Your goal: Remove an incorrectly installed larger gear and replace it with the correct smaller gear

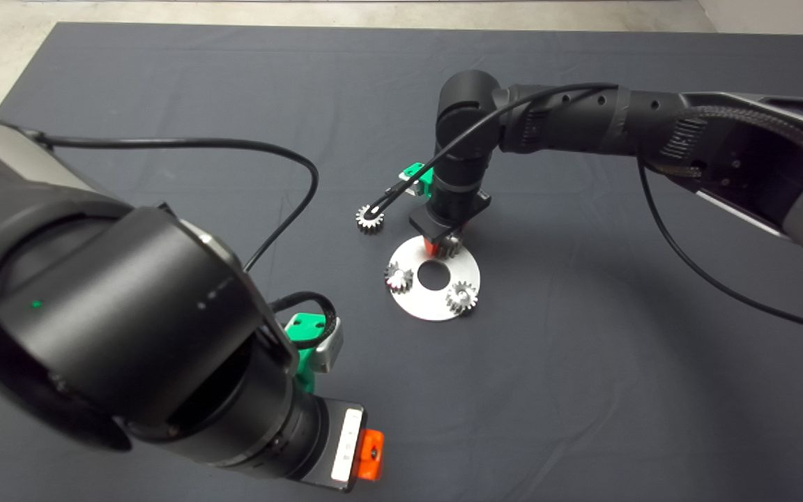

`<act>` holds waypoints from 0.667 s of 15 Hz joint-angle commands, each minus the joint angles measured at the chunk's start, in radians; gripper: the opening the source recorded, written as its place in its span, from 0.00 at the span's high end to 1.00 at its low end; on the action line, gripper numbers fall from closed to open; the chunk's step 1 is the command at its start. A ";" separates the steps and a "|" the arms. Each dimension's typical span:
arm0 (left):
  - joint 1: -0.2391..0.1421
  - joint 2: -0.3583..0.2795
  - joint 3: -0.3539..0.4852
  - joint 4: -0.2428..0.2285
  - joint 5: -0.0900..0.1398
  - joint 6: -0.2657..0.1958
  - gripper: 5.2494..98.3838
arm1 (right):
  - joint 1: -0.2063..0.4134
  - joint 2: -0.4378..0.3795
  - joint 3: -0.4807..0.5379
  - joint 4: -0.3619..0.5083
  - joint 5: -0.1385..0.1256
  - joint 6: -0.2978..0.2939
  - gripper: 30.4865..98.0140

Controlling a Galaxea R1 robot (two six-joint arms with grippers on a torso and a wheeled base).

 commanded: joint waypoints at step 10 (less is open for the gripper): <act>-0.017 0.004 0.015 -0.018 -0.005 -0.009 0.00 | 0.146 0.007 0.018 -0.026 -0.110 0.005 0.71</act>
